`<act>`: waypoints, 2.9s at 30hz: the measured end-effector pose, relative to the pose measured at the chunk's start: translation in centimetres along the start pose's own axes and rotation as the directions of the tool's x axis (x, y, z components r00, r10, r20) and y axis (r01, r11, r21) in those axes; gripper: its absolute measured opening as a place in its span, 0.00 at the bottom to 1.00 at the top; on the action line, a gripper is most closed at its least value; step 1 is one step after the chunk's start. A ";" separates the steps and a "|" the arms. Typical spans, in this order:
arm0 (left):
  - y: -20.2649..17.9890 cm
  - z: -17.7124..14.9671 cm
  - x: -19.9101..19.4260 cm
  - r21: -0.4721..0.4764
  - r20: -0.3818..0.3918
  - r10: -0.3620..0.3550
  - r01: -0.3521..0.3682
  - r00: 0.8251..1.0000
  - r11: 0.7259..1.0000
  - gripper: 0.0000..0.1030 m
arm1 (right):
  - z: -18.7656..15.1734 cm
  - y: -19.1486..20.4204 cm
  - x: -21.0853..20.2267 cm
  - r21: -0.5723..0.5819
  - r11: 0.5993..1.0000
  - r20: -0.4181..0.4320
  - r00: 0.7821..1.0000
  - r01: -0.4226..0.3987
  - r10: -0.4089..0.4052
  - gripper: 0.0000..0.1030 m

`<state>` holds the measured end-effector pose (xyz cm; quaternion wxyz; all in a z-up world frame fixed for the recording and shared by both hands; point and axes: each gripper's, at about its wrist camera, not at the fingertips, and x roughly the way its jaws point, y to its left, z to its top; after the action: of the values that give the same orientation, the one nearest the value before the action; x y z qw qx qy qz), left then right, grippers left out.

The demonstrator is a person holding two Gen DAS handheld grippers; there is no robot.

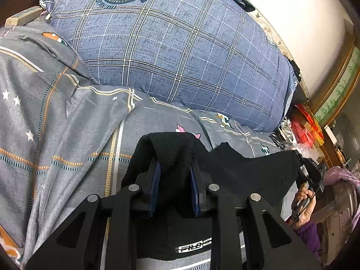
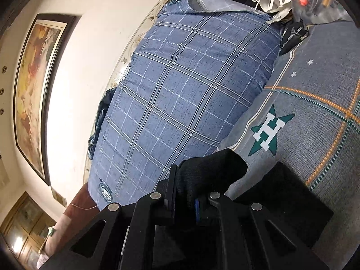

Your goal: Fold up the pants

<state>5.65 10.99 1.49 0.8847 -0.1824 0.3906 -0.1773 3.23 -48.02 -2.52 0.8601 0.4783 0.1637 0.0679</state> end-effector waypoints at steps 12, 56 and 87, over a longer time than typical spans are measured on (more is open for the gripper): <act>0.1 -4.5 -0.5 0.043 -0.081 0.054 -0.050 0.995 0.998 0.21 | 0.0 -2.0 -2.8 0.004 0.997 0.031 0.997 0.077 -0.077 0.09; -7.1 -7.3 2.8 0.359 -0.048 0.280 -0.245 0.959 0.901 0.31 | -1.1 0.2 -1.4 -0.448 0.796 -0.146 0.845 0.407 -0.514 0.05; -6.3 -10.5 4.3 0.338 -0.099 0.379 -0.327 0.920 0.882 0.32 | -4.0 0.2 -0.7 -0.510 0.756 -0.172 0.813 0.410 -0.556 0.16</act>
<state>-0.68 1.55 -4.92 0.8850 0.0505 0.4547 -0.0868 1.20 -44.92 -4.14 0.8967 0.1896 0.3970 -0.0487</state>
